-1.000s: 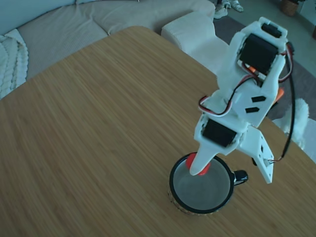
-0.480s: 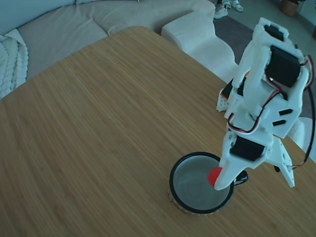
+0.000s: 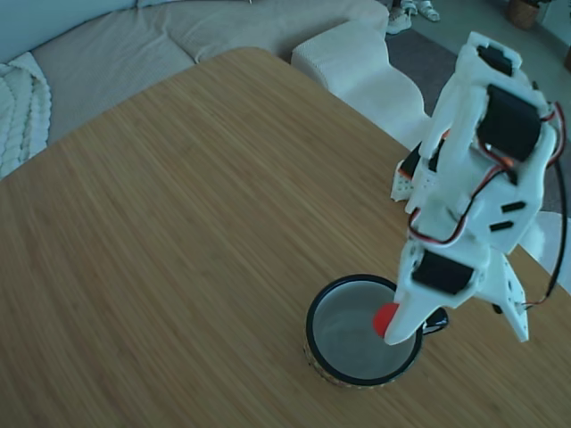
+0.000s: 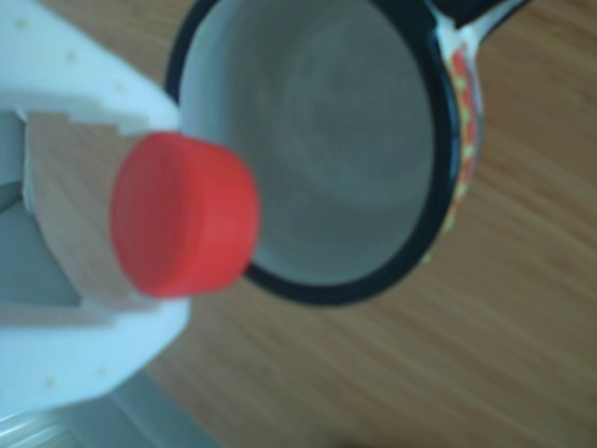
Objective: Grasp a red cap and put it in the cup.
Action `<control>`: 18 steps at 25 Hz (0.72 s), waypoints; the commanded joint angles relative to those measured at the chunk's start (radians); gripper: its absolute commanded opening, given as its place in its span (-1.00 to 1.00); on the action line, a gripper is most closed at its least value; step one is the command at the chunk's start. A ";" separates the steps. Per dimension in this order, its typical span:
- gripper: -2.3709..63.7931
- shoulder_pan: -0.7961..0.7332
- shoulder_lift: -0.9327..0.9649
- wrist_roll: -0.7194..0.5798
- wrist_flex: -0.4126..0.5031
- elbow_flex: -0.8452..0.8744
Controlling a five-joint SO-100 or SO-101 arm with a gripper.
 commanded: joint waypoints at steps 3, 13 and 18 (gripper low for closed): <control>-0.93 0.018 -0.032 0.023 -0.012 -0.061; -0.93 0.044 -0.057 0.023 -0.028 -0.063; -0.93 0.087 -0.080 0.023 -0.040 -0.049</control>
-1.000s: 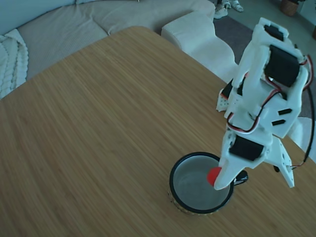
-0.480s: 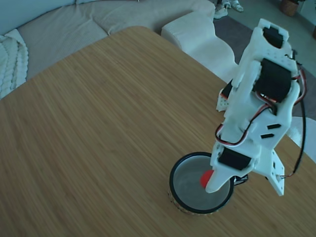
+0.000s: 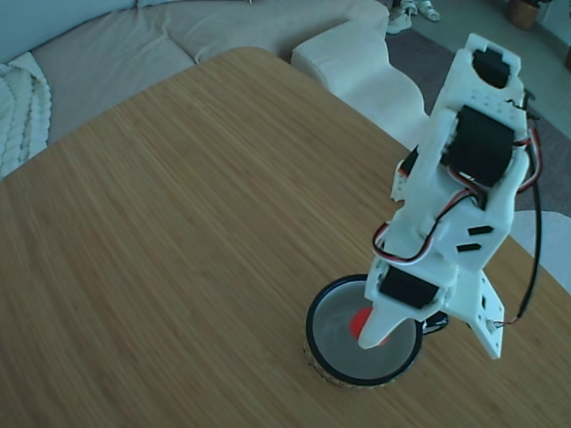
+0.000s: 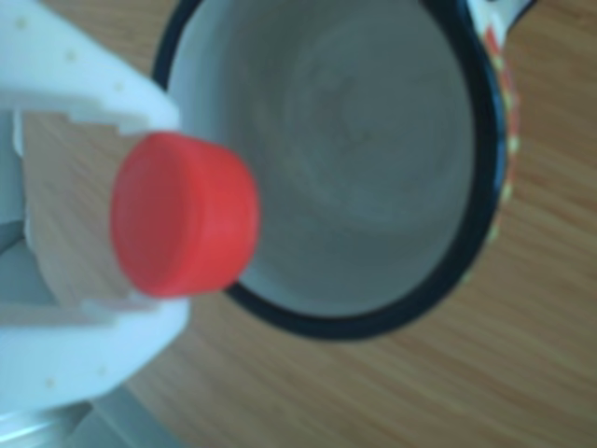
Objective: Grasp a red cap and put it in the cup.
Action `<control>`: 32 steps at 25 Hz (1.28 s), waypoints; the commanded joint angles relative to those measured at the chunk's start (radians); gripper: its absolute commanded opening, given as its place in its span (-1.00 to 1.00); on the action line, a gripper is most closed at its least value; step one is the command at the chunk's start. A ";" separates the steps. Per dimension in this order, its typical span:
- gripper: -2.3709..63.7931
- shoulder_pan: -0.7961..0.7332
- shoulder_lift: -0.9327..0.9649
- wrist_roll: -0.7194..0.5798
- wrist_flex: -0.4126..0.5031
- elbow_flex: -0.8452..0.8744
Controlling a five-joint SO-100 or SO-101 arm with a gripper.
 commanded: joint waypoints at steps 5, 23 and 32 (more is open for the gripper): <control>-0.93 0.040 -0.048 0.003 -0.008 -0.055; -0.90 0.041 -0.060 0.000 -0.044 -0.046; -0.36 0.044 -0.060 0.005 -0.049 -0.043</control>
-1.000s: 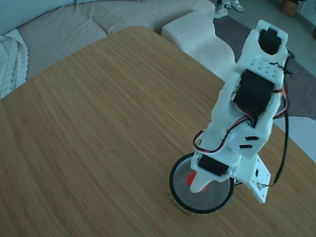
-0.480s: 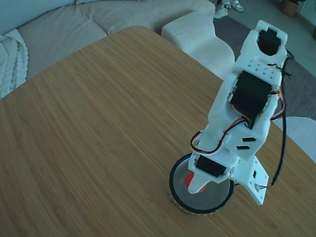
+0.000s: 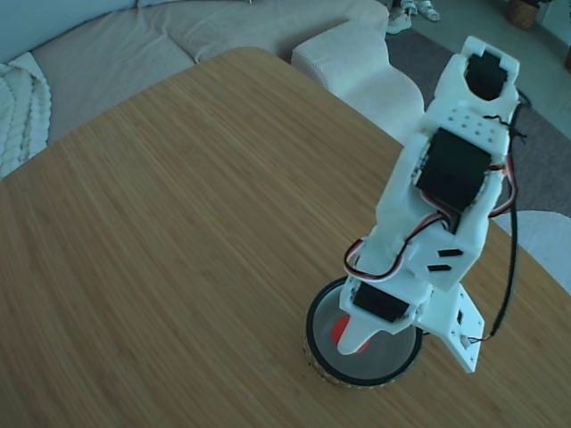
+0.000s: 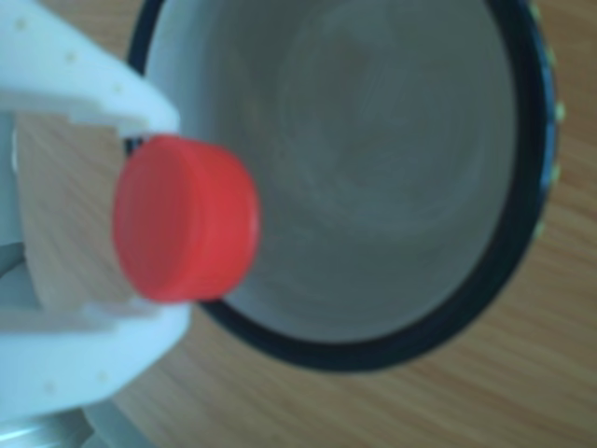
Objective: Grasp a red cap and put it in the cup.
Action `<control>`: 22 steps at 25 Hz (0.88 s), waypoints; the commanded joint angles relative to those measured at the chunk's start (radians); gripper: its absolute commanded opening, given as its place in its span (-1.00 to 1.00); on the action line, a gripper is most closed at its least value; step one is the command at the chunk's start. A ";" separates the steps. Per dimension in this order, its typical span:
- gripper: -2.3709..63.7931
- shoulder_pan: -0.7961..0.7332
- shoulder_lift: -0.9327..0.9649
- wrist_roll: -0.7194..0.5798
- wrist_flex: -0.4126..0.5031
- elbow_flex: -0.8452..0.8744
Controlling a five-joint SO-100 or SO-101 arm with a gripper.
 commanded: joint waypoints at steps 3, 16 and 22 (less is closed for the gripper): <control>-0.36 0.006 0.012 0.005 -0.006 -0.046; -0.34 0.006 0.029 0.005 -0.006 -0.057; -0.01 0.008 0.025 0.005 -0.014 -0.057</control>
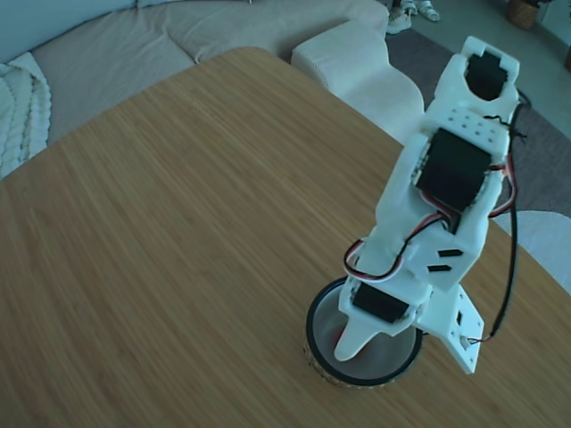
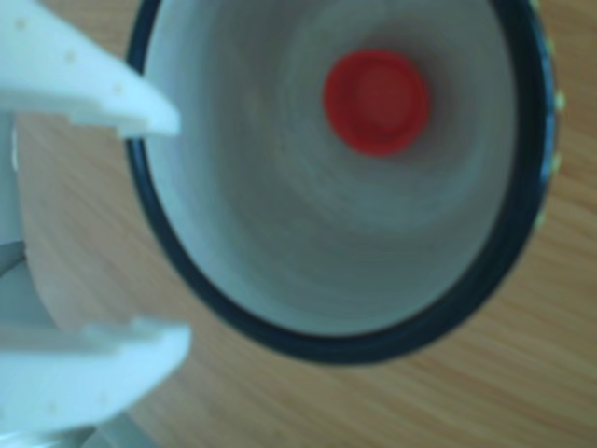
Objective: Grasp a red cap and put it in the cup.
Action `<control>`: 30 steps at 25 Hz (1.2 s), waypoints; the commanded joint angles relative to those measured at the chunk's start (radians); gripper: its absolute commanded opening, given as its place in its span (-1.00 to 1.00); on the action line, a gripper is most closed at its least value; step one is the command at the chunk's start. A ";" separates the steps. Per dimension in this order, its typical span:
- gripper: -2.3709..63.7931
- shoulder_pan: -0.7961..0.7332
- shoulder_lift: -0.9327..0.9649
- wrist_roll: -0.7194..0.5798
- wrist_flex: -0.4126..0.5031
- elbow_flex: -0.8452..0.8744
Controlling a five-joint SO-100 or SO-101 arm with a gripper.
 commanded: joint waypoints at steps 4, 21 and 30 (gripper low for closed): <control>0.37 0.008 0.025 0.006 -0.005 -0.057; 0.41 0.064 0.091 0.003 -0.002 -0.121; 0.41 0.187 0.311 -0.005 0.012 -0.117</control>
